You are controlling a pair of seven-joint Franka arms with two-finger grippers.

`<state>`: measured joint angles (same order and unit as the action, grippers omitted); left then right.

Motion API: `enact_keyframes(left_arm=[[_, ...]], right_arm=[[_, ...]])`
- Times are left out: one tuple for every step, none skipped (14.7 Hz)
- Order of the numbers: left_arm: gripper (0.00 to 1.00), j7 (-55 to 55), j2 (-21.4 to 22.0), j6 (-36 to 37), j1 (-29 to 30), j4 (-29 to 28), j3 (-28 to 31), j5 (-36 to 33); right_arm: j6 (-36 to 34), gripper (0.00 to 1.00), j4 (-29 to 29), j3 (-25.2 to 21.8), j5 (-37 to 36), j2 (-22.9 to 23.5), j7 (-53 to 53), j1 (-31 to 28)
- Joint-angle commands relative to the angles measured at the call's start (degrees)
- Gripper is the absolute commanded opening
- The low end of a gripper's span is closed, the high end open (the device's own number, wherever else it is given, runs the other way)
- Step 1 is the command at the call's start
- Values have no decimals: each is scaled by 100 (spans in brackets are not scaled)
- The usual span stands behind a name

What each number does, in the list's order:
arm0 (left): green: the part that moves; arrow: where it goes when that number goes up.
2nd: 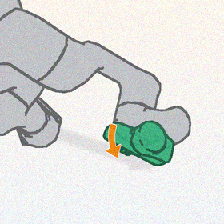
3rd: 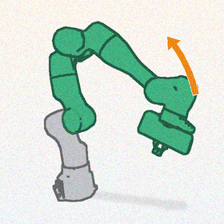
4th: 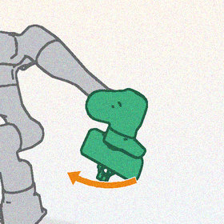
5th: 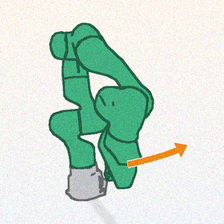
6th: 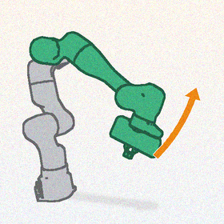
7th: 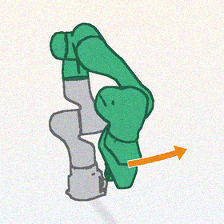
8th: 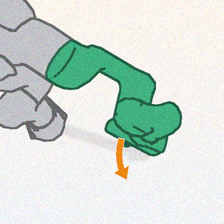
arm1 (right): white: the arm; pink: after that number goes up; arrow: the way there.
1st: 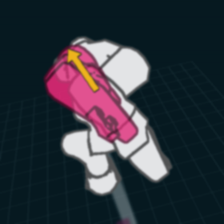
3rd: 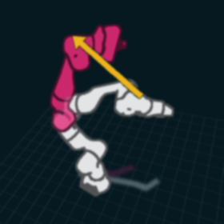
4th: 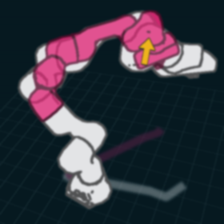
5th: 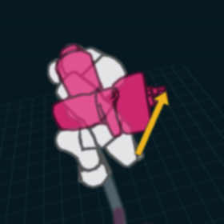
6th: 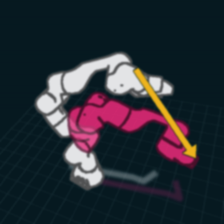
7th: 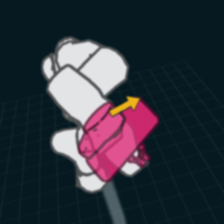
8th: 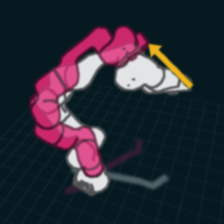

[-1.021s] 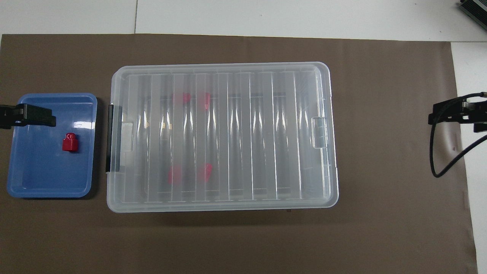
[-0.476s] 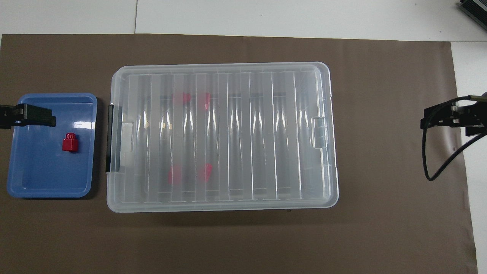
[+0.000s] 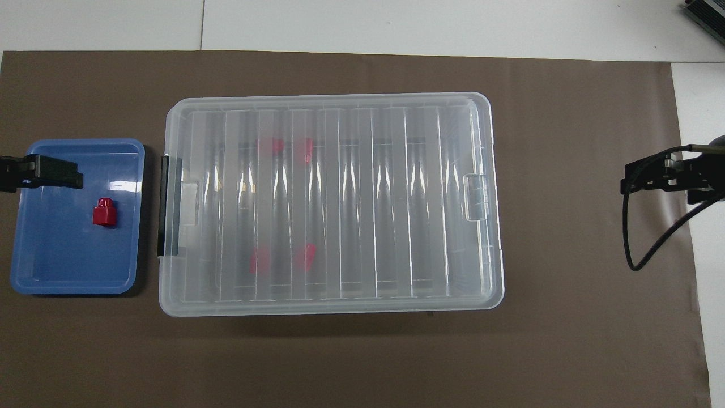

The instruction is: Place red block in blue tray from box

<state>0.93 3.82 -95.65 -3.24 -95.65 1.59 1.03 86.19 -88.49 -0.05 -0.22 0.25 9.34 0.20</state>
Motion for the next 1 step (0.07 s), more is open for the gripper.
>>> enact_keyframes(left_arm=[[100,4,75,55,-1,-50,16,-103]], right_arm=[[-6,100,-124,14,13,-113,-73,-11]])
